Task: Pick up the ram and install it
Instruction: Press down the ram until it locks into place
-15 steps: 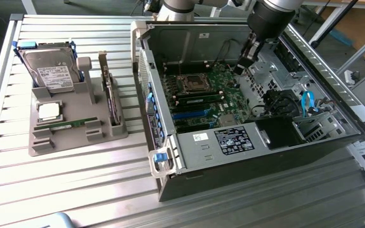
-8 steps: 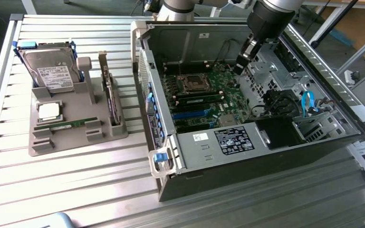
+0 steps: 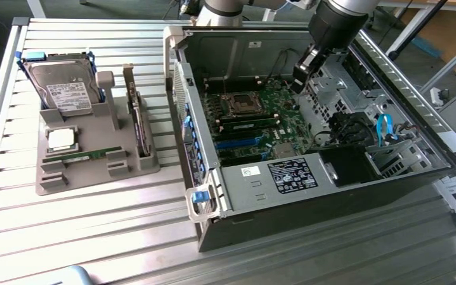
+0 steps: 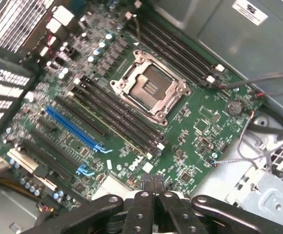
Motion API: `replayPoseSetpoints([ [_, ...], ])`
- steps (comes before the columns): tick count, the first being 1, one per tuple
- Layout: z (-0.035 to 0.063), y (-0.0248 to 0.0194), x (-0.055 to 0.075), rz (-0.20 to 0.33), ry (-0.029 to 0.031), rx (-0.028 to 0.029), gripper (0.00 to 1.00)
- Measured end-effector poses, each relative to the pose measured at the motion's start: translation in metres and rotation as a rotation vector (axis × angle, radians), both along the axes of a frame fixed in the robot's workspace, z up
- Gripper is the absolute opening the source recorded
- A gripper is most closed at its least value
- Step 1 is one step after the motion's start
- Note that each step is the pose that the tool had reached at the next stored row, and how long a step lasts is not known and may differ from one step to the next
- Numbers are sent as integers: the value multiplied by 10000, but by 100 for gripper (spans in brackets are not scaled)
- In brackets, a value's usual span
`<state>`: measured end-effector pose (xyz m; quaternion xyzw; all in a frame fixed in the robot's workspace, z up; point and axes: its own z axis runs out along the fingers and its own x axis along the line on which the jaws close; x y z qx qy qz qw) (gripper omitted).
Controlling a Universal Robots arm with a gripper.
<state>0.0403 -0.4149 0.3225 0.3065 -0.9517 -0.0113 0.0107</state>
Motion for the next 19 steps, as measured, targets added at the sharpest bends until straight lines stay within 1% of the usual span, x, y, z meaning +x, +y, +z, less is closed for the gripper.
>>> replayPoseSetpoints([
  [3,-3,0,0,-514,0,0,11],
  [5,-5,0,0,-947,0,1,11],
  [9,-13,0,0,-2232,0,-1,11],
  [10,-15,0,0,-2474,0,-1,11],
  [14,-21,0,0,-3103,0,0,11],
  [15,-23,0,0,-3356,0,0,11],
  [19,-29,0,0,-4043,0,0,11],
])
